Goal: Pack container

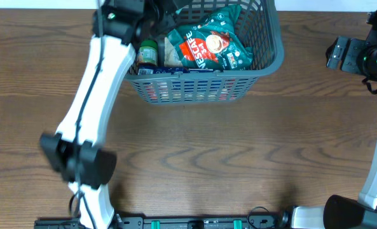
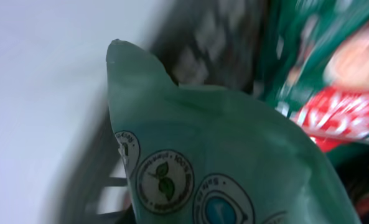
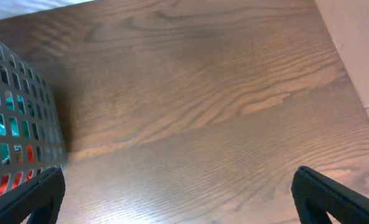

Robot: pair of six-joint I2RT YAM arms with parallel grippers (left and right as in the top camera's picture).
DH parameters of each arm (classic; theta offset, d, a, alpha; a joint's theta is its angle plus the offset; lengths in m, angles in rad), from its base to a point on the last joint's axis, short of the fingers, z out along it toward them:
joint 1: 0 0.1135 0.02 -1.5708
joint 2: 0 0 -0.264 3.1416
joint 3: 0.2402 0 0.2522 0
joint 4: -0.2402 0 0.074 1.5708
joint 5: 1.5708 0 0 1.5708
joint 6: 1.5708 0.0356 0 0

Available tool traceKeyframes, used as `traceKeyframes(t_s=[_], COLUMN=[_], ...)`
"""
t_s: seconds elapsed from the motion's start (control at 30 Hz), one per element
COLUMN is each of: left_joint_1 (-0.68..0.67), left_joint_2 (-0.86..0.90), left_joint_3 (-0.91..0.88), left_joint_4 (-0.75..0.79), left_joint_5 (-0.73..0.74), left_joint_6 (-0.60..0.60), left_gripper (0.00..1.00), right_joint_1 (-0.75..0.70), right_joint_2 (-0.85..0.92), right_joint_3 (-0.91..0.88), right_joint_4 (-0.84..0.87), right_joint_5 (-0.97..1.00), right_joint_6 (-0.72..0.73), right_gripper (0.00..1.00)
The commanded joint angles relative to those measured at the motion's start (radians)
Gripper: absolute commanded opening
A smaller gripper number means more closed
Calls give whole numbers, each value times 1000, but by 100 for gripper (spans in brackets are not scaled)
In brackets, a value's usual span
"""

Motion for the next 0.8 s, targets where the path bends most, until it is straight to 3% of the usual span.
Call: traceKeyframes(t_s=[0.0,0.2,0.23,0.27,0.33,0.37,0.6,0.77], left_joint_1=[19,20,20,20,20,20,20,21], left_joint_2=[69,160,166,173,178,178,114,-36], left_joint_3=[6,6,6,6,6,6,8,8], left_joint_4=[-23,-39,-39,-39,-39,-40,-71,-240], left_joint_5=[-18,-18,-18,-18,-18,-18,-38,-65], left_joint_6=[-39,-69,-81,-92,-116,-118,-160,-175], left_gripper=[6,6,13,28,82,99,98,98], right_joint_1=[-6,-6,-6,-6,-6,-6,-6,-6], right_joint_2=[6,6,6,6,6,6,6,1], right_joint_3=[3,3,3,3,3,3,3,6], right_joint_4=[-6,-8,-9,-10,-10,-9,35,167], right_joint_5=[-1,-1,-1,-1,-1,-1,8,-115], right_joint_6=[7,7,7,7,7,7,6,-65], right_gripper=[99,99,99,99,99,99,99,99])
